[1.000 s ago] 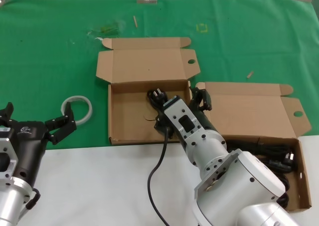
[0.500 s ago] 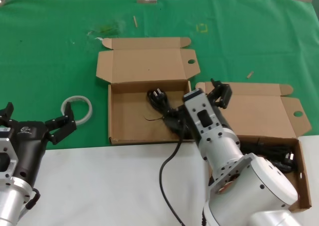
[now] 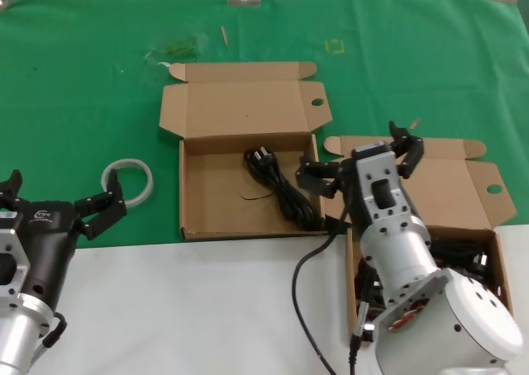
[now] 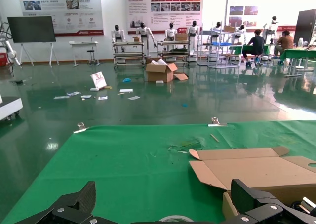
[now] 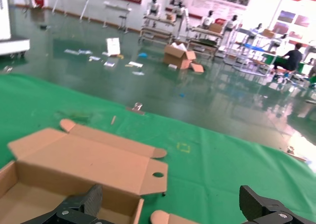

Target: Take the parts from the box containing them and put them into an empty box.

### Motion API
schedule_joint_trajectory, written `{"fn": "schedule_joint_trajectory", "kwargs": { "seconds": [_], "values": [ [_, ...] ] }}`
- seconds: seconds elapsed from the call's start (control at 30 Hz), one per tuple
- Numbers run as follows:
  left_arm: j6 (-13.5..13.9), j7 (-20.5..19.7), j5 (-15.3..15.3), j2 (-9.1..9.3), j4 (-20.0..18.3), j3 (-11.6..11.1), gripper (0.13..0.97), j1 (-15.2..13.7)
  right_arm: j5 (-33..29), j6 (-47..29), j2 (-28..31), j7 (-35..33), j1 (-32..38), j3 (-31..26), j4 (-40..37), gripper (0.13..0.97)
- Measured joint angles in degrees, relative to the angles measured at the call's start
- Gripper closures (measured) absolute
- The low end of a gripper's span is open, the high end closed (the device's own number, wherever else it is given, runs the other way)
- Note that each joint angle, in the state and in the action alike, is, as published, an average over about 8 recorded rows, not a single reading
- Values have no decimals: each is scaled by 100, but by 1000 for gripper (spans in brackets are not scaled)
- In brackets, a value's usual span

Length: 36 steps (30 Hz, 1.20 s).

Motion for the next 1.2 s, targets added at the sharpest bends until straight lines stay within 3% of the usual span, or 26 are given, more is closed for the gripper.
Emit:
{"fn": "schedule_joint_trajectory", "kwargs": {
  "seconds": [1.2],
  "values": [
    [0, 3, -1, 0, 0, 0, 132, 0, -2621, -2025, 0, 3735, -1147, 1742, 237, 129]
  ]
}}
